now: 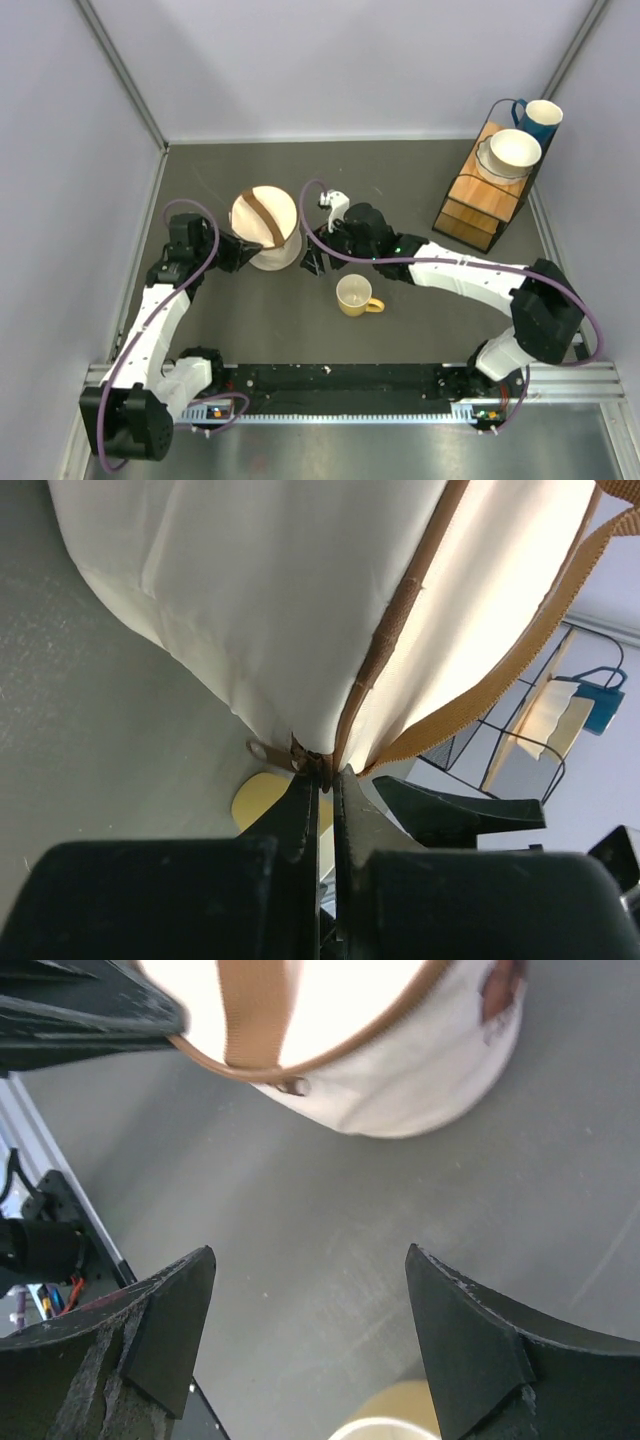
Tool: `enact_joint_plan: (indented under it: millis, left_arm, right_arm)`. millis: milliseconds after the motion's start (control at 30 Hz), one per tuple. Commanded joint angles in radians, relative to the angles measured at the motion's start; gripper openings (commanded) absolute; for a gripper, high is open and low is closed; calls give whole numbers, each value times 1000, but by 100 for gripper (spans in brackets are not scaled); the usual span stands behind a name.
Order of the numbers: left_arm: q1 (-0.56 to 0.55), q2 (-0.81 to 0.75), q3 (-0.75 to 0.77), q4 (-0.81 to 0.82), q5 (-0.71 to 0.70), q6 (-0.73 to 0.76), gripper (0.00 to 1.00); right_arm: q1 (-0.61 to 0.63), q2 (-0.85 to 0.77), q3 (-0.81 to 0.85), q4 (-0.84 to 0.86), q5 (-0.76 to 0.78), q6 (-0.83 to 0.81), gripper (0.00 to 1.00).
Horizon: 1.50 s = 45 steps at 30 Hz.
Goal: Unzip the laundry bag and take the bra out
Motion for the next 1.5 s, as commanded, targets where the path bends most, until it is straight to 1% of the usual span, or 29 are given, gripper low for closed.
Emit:
enact_joint_plan:
  millis: [0, 67, 100, 200, 267, 300, 400, 500, 533, 667, 867, 933, 967, 1067, 1100, 1167, 1200, 1300, 1467]
  left_arm:
    - [-3, 37, 40, 35, 42, 57, 0]
    - [-3, 39, 34, 36, 50, 48, 0]
    - [-3, 37, 31, 38, 53, 39, 0]
    - [-3, 24, 28, 44, 47, 26, 0]
    - [-3, 13, 34, 38, 42, 26, 0]
    - [-3, 11, 36, 35, 39, 25, 0]
    - [-3, 7, 40, 33, 41, 25, 0]
    - [-3, 2, 27, 39, 52, 11, 0]
    - [-3, -1, 19, 42, 52, 10, 0]
    - [-3, -7, 16, 42, 47, 11, 0]
    - [-3, -10, 11, 39, 44, 8, 0]
    - [-3, -18, 8, 39, 41, 5, 0]
    - [-3, -18, 5, 41, 39, 3, 0]
    - [-3, -15, 4, 42, 41, 5, 0]
    - [-3, -15, 4, 39, 41, 5, 0]
    - [-3, -21, 2, 38, 36, 3, 0]
    - [-3, -24, 1, 38, 33, 3, 0]
    - [-2, -29, 11, 24, 32, 23, 0]
    - [0, -9, 50, -14, 50, 92, 0]
  right_arm:
    - [13, 15, -18, 261, -58, -35, 77]
    - [31, 27, -15, 293, -18, -43, 76]
    - [43, 44, -3, 298, 34, -51, 75]
    - [101, 86, 9, 342, 125, -78, 74]
    - [125, 119, 26, 350, 133, -78, 73]
    - [128, 133, 40, 367, 174, -74, 72]
    - [131, 183, 55, 388, 218, -52, 68]
    - [132, 219, 59, 420, 264, -46, 63]
    - [132, 226, 63, 425, 278, -43, 59]
    - [134, 240, 83, 417, 300, -25, 51]
    - [134, 231, 88, 425, 283, -20, 45]
    - [134, 232, 89, 422, 277, -22, 41]
    - [135, 237, 98, 421, 274, -22, 39]
    - [134, 242, 103, 411, 275, -19, 26]
    - [134, 242, 103, 408, 281, -17, 17]
    - [134, 237, 92, 408, 292, -16, 5]
    - [134, 233, 88, 401, 318, -16, 0]
    - [132, 202, 50, 376, 410, -19, 0]
    - [99, 133, -32, 332, 438, -31, 0]
